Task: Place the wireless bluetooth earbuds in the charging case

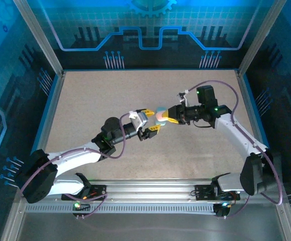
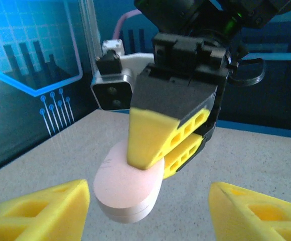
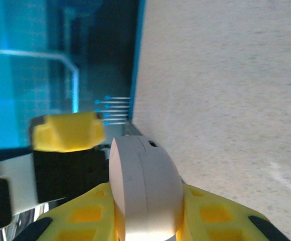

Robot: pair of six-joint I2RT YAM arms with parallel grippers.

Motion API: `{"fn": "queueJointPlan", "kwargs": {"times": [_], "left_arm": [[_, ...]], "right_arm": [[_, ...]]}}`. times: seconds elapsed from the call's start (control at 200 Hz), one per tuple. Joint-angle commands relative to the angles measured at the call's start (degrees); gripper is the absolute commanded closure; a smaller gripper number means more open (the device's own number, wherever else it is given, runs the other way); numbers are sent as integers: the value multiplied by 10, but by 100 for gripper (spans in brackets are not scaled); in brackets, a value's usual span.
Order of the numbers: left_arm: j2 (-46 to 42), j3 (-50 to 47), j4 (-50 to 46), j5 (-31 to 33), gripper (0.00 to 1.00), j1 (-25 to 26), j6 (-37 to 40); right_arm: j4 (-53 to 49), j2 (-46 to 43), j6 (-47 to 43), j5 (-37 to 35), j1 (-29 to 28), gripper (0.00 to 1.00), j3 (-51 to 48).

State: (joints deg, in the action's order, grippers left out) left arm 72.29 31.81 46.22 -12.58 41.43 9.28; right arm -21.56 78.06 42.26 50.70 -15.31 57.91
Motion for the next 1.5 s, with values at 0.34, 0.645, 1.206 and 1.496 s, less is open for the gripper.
{"fn": "queueJointPlan", "kwargs": {"times": [0.34, 0.645, 1.206, 1.496], "left_arm": [[-84, -23, -41, 127, 30, 3, -11], [-89, -27, -48, 133, 29, 3, -16], [-101, -28, -88, 227, 15, 0, 4], [-132, -56, -175, 351, 1, -114, -99]], "right_arm": [[179, 182, 61, -116, -27, 83, -122], [199, 249, 74, -164, -58, 75, -108], [-76, 25, -47, -403, -13, 34, -42], [124, -178, -259, -830, 4, 21, -171]]}}
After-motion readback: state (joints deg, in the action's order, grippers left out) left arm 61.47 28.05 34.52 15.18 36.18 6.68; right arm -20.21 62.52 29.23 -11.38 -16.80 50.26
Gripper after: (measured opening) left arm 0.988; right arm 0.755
